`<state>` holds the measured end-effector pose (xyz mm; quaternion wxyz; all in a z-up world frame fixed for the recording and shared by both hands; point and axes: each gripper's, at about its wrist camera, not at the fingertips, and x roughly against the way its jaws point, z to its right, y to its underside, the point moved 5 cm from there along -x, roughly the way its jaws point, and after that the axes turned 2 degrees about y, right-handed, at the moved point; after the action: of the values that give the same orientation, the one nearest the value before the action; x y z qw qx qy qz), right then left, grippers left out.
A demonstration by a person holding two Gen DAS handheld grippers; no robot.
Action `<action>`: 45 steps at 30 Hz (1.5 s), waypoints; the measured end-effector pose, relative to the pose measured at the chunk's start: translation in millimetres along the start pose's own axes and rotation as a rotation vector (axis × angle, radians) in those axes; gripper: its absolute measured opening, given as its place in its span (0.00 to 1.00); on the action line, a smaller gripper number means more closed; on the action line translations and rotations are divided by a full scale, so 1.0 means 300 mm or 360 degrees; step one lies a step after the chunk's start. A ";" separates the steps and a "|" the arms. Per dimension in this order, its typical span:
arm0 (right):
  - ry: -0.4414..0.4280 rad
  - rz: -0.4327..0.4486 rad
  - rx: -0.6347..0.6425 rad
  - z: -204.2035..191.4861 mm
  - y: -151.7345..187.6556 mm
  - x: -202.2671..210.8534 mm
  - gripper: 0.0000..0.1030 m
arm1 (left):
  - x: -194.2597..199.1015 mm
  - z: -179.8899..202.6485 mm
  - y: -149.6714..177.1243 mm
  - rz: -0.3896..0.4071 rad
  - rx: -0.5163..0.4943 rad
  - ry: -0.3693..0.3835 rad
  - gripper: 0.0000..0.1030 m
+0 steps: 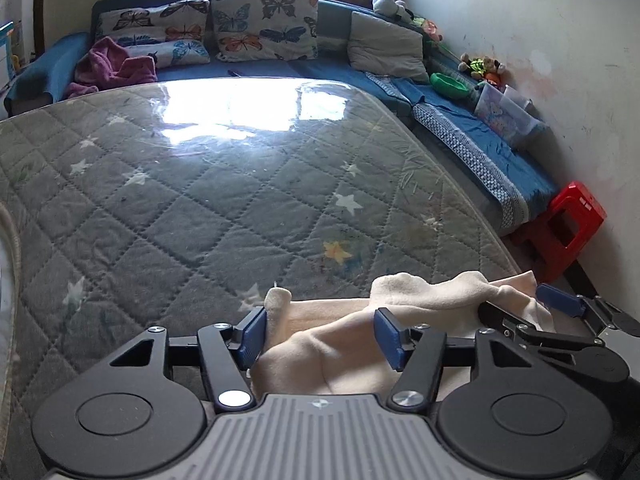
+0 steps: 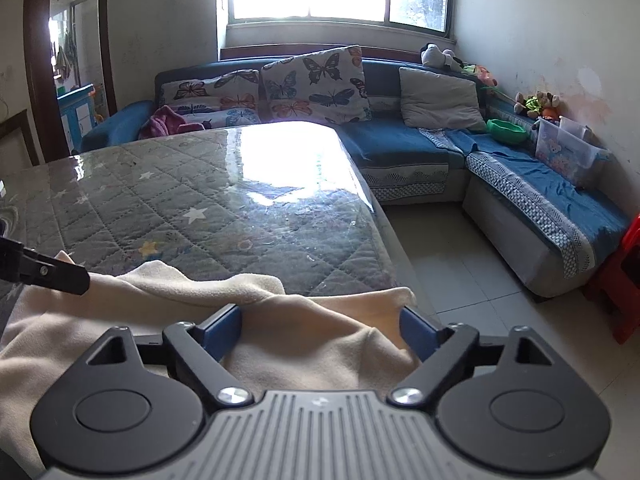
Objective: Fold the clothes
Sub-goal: 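Lower the sweatshirt onto the table and open both grippers, then withdraw both open grippers back from the folded sweatshirt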
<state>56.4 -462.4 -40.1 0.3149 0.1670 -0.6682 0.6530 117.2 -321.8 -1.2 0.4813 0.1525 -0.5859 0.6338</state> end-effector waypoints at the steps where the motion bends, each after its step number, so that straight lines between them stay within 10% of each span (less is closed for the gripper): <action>1: 0.0000 0.0005 0.0010 -0.006 -0.003 0.003 0.91 | -0.009 0.005 -0.004 -0.0001 -0.0007 -0.0002 0.60; 22: 0.0106 -0.0030 0.0110 -0.062 -0.096 -0.025 1.00 | 0.065 -0.017 0.006 0.0083 0.0043 0.0071 0.60; 45: 0.0319 0.0278 0.0339 -0.103 0.223 0.304 1.00 | 0.125 -0.056 0.194 0.0100 -0.0049 0.0011 0.61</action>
<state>-47.9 -409.0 -34.5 0.3025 0.0747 -0.5723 0.7585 59.0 -282.0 -12.0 0.4654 0.1246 -0.5984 0.6401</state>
